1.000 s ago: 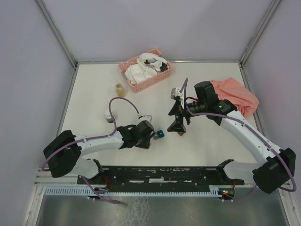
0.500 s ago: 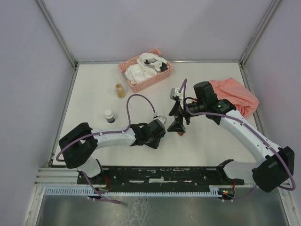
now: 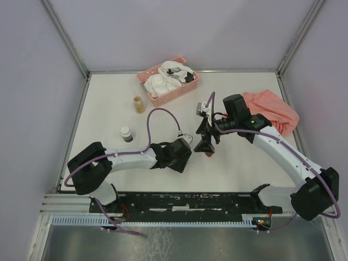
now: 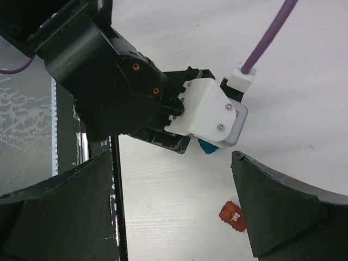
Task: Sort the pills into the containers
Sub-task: Move the pill container to the center of the board.
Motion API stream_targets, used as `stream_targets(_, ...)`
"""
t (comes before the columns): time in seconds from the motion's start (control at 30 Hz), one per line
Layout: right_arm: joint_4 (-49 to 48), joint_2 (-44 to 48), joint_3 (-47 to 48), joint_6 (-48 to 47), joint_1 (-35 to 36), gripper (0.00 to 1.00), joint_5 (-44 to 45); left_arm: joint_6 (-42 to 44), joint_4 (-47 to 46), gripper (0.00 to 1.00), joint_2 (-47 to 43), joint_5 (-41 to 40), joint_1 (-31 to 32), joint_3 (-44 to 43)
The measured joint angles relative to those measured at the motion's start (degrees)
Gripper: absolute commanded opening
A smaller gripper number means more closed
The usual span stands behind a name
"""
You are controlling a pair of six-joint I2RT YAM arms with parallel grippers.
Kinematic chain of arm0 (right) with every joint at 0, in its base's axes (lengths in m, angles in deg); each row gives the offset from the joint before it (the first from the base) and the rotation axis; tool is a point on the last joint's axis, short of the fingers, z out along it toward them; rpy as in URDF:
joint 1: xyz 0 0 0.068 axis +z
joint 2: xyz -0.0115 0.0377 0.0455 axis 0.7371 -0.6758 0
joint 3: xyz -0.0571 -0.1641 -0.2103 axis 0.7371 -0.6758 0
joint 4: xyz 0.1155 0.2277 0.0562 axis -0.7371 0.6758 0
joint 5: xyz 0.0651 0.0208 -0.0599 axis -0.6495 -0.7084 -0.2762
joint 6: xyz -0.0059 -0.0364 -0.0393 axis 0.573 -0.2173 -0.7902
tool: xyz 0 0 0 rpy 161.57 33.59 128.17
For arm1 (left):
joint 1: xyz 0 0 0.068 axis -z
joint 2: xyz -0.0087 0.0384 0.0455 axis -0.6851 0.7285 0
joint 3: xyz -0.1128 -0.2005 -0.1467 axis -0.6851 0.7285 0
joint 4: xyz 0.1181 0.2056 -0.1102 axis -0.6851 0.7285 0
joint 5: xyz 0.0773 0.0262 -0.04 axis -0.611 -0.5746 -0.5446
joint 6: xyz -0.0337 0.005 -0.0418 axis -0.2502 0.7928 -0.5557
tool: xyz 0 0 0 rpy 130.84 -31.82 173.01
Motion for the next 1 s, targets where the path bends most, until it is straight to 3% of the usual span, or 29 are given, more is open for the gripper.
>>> stream_targets(0.3, 0.46, 0.37, 0.00, -1.64, -0.85, 0.99, 0.85, -1.60, -1.14, 0.61, -13.62, -1.27, 0.33, 7.17)
stream_targets(0.43, 0.81, 0.98, -0.07, -3.96, -1.03, 0.99, 0.55, -4.37, -3.30, 0.61, -26.34, -1.36, 0.33, 13.11)
stream_targets(0.6, 4.33, 1.95, -3.28, -17.73, -1.05, 0.99, -4.87, -6.84, -6.32, 0.77, -38.10, -2.69, 0.33, 20.57)
stream_targets(0.8, 17.16, -4.39, -4.26, -40.92, 0.20, 0.72, -7.37, -8.02, -9.75, 0.75, -47.10, -7.69, 0.33, 25.40)
stream_targets(0.9, 18.69, -7.52, -4.31, -46.07, 2.97, 0.56, -4.35, -8.68, -10.84, 0.73, -48.26, -10.43, 0.33, 26.75)
stream_targets(1.0, 16.92, -8.81, -5.11, -48.11, 7.93, 0.34, 0.35, -8.92, -10.56, 0.72, -48.30, -13.31, 0.33, 27.47)
